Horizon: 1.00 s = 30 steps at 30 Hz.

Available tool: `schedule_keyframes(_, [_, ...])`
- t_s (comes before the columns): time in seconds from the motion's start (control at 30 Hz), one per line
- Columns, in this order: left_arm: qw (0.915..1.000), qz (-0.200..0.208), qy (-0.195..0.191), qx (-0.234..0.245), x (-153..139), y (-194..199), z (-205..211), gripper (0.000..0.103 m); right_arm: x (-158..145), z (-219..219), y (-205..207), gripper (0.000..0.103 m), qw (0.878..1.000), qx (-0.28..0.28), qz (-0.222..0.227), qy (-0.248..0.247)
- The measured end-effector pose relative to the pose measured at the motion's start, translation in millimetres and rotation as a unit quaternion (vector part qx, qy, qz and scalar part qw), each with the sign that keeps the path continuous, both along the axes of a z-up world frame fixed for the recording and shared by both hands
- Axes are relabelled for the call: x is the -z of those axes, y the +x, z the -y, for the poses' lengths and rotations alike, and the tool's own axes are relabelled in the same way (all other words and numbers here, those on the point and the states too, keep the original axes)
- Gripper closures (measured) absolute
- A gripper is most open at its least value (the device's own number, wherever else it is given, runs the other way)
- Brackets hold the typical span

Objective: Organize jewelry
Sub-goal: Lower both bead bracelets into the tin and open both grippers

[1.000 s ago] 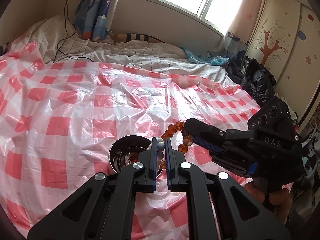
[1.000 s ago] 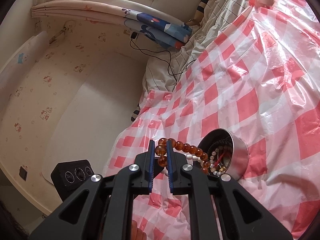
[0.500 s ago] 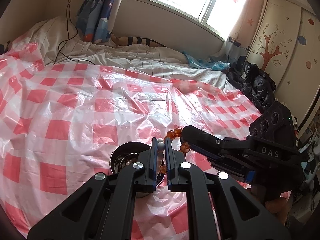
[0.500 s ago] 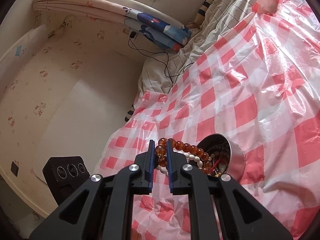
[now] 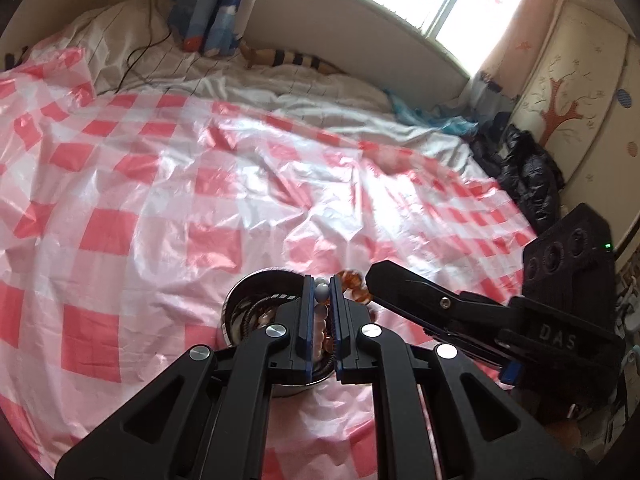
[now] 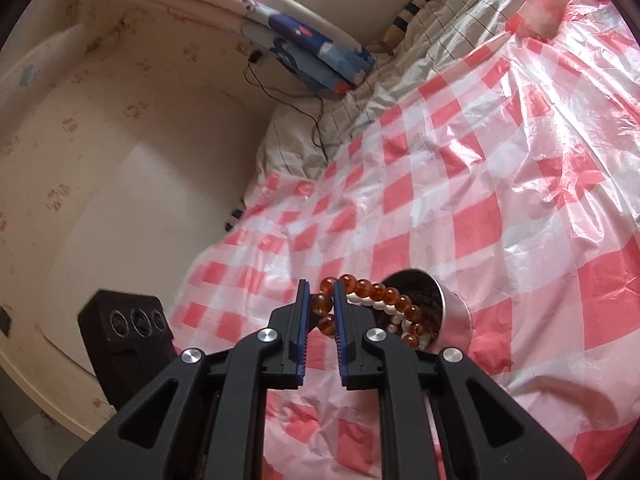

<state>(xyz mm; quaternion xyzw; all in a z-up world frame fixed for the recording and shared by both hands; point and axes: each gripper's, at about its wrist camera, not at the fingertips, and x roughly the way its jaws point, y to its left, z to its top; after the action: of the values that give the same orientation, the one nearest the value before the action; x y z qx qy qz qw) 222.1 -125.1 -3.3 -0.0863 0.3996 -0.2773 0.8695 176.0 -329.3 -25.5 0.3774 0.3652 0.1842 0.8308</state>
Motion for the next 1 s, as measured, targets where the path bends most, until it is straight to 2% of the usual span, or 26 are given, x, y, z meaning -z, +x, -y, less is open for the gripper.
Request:
schedule_keyframes(0.07, [0.9994,-0.019,0.017,-0.025,11,5,-4,0.096,8,-1,0,0.071,1.0,0.006,-0.01,0.005])
schedule_keyframes(0.23, [0.999,0.012,0.02,-0.038,-5,-2,-17,0.096,0,7,-8,0.069,1.0,0.018,0.001,0.007])
schedule_keyframes(0.4, [0.9961,0.032,0.069,-0.044,-8,-13,-15,0.095,1,6,-14,0.049,0.999,0.026,-0.025,-0.01])
schedule_keyframes(0.5, [0.9927,0.053,0.097,-0.046,-12,-23,-11,0.083,0,1,-19,0.037,0.997,0.031,-0.042,-0.051])
schedule_keyframes(0.57, [0.9894,0.071,0.114,-0.055,-14,-32,-10,0.058,-2,0,-24,0.031,0.995,0.036,-0.049,-0.08])
schedule_keyframes(0.63, [0.9854,0.089,0.129,-0.066,-16,-41,-11,0.047,-3,1,-27,0.026,0.992,0.048,-0.055,-0.101])
schedule_keyframes(0.77, [0.9803,0.102,0.157,-0.063,-19,-53,-13,0.044,-2,-1,-31,0.026,0.989,0.053,-0.07,-0.116])
schedule_keyframes(1.0, [0.9787,0.111,0.157,-0.073,-27,-71,-20,0.032,-7,-16,-44,0.022,0.982,0.048,-0.077,-0.165])
